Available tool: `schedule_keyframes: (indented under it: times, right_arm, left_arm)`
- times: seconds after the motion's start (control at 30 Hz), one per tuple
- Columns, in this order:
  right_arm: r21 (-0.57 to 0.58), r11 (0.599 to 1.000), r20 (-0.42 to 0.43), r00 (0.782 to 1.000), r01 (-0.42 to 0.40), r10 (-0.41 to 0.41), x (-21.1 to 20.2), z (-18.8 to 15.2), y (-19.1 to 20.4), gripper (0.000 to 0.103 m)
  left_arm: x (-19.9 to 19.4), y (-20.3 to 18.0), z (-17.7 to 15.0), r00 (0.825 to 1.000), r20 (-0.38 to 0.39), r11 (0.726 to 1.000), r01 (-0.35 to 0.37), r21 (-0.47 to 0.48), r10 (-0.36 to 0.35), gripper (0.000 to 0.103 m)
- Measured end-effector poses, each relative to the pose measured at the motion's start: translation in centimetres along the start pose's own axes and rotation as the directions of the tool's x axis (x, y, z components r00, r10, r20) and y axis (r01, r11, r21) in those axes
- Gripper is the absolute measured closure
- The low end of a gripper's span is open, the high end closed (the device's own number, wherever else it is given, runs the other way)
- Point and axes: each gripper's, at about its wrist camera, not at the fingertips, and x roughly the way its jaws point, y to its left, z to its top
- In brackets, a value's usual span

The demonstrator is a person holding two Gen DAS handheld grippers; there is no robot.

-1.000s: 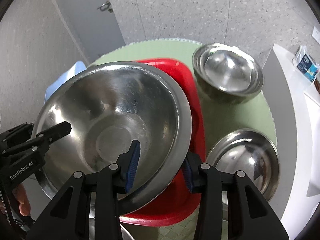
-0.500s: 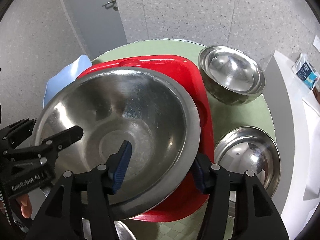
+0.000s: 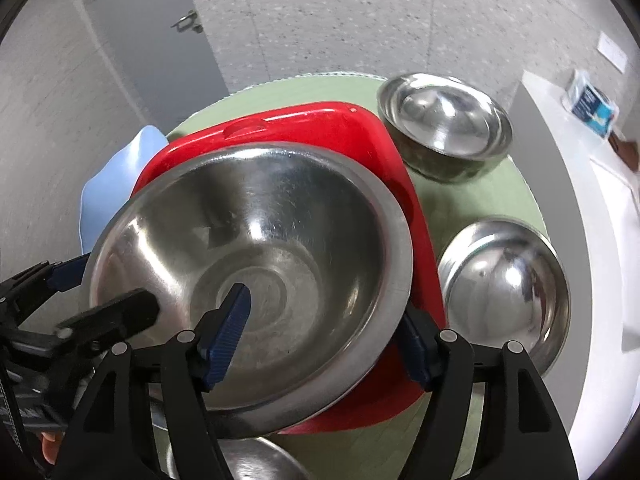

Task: Organize plates and bowls

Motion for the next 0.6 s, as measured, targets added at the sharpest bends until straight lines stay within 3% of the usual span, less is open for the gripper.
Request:
schedule_keyframes:
  times: [0.17,0.3,0.47,0.6]
  right_arm:
    - [0.086,0.995,0.04,0.998,0.053,-0.057,-2.0,-0.5,0.3,0.032]
    - [0.154,0.982,0.104,0.987,0.109,-0.125,-4.3,-0.4,1.3,0.032]
    - [0.152,0.985,0.172,0.98,0.079,-0.105,-5.7,1.8,5.5,0.031]
    - [0.099,0.994,0.173,0.983,0.05,-0.067,-5.2,3.6,9.9,0.031]
  left_arm:
    - [-3.2,4.1,0.8,0.998,0.063,1.0,0.009,0.018,-0.01,0.013]
    - [-5.2,8.9,1.4,0.991,0.126,0.998,-0.056,-0.004,0.056,0.012]
    - [-6.3,15.5,1.5,0.974,0.152,0.983,-0.153,-0.101,0.167,0.012]
    - [-5.5,20.7,1.1,0.97,0.118,0.961,-0.184,-0.207,0.211,0.013]
